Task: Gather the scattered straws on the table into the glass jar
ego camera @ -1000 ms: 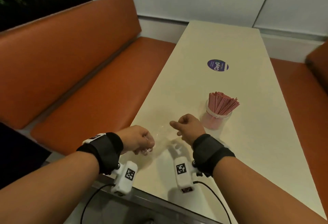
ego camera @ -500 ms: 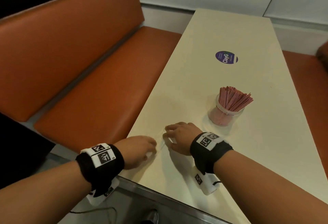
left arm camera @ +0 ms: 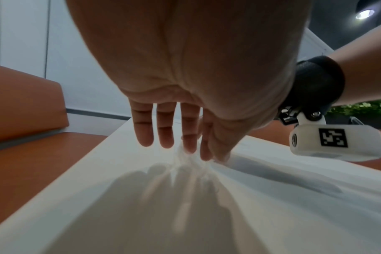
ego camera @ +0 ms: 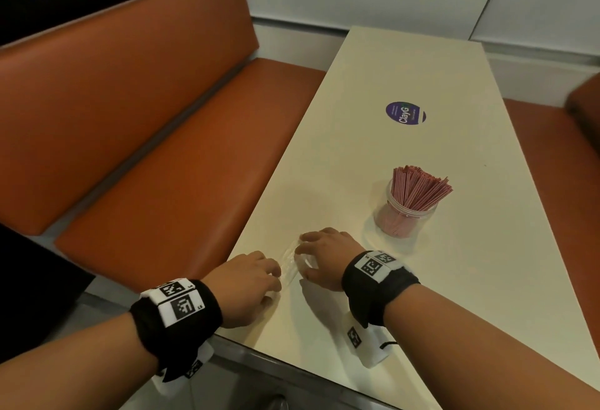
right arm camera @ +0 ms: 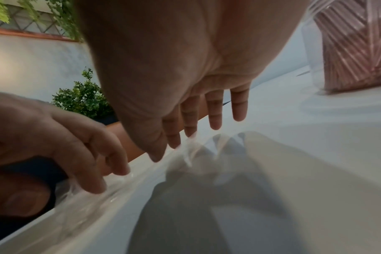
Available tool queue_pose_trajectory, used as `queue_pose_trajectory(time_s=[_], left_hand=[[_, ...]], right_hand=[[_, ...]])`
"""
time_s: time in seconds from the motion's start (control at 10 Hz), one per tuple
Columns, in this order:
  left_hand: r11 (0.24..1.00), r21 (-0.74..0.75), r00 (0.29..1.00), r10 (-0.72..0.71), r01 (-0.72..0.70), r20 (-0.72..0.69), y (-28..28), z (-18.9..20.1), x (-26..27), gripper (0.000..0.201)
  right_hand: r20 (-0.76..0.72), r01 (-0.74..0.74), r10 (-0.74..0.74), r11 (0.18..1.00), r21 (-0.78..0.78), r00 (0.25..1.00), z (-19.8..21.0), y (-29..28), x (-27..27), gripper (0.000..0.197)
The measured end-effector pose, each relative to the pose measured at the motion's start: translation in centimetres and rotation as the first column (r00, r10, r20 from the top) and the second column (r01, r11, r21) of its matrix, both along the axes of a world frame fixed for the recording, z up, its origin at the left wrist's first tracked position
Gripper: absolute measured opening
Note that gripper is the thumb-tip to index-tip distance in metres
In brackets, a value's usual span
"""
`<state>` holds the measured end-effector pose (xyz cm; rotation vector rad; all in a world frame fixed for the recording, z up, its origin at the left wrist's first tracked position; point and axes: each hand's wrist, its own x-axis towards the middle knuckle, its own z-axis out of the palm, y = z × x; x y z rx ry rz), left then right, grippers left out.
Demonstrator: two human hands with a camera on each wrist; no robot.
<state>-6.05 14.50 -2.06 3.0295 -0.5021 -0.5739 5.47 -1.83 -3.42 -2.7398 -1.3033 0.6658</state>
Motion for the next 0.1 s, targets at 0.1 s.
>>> queue_pose_trajectory(time_s=[0.1], left_hand=[[0.995, -0.074, 0.997, 0.071, -0.07, 0.015, -0.21, 0.73, 0.02, 0.036]], right_hand=[[-0.007, 0.04, -0.039, 0.997, 0.073, 0.999, 0.68, -0.45, 0.42, 0.045]])
